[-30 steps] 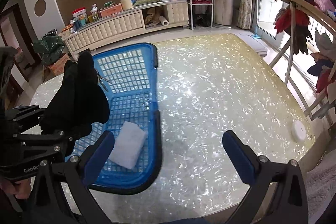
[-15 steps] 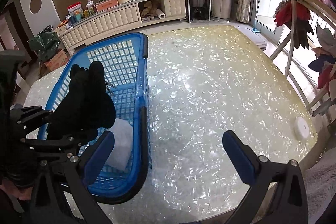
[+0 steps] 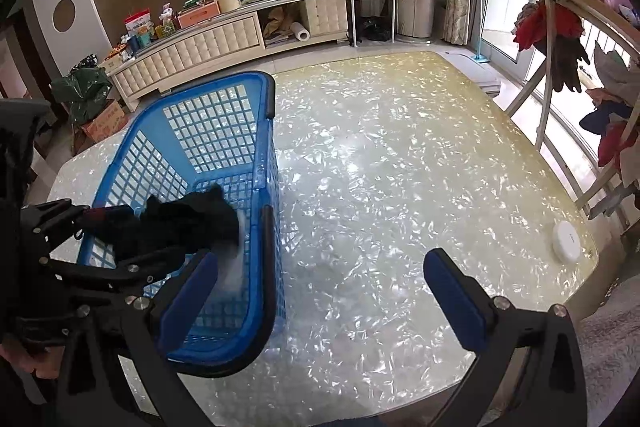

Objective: Organize soft objects
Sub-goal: 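Lower the black plush toy into the blue basket and open the left tool, then move the left tool to the white quilted towel while the right tool approaches the light blue cloth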

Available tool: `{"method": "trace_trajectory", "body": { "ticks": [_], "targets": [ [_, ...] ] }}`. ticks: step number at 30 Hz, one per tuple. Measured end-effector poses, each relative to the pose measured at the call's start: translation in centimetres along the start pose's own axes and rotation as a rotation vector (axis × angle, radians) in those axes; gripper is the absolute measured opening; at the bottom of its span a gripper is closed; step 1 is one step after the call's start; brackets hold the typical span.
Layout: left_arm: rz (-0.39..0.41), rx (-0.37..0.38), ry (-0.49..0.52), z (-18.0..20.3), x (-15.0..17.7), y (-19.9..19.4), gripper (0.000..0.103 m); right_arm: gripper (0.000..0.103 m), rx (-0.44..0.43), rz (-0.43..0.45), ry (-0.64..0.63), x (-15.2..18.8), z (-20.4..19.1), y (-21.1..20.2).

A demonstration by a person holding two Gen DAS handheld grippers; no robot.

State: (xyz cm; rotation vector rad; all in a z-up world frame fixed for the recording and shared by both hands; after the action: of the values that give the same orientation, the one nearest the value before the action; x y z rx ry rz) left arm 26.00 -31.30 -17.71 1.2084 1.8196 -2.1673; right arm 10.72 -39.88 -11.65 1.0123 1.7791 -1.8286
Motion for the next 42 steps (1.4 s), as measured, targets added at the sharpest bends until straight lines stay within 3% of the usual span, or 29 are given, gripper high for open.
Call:
{"method": "trace_trajectory", "body": {
  "ticks": [5,7,11,19,33,42],
  "targets": [
    [0.021,-0.003,-0.022,-0.6,-0.4,-1.8,0.077,0.103,-0.004,0.022,-0.009,-0.6,-0.5,-0.9],
    [0.033,-0.006,-0.022,-0.8,-0.3,-2.8,0.086,0.103,-0.007,0.031,-0.013,-0.9,-0.7,-1.3],
    [0.07,-0.016,-0.039,-1.4,-0.2,-4.9,0.087,0.103,-0.015,0.047,-0.034,-1.3,-1.6,-2.3],
    [0.126,-0.037,-0.103,-3.4,1.0,-8.6,0.102,0.103,-0.045,0.074,-0.091,-1.4,-3.7,-4.1],
    [0.186,-0.093,-0.212,-9.7,6.1,-14.6,0.102,0.103,-0.105,0.094,-0.218,-0.9,-10.7,-5.0],
    [0.165,-0.095,-0.281,-14.0,10.3,-16.6,0.102,0.103,-0.153,0.067,-0.241,0.7,-16.1,-3.4]
  ]
}}
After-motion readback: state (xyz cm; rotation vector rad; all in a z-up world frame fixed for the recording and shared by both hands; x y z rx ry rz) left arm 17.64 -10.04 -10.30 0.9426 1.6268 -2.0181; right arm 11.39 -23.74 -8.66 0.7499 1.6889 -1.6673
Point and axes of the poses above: each gripper's, at about its wrist camera, not at the fingertips, and y roughly the way its jaws point, z to its right, x to its underside, the point moved 10 cm from there along y, roughly the way its jaws point, and after that the axes turned 9 degrees about z, right-handed, at the moved point
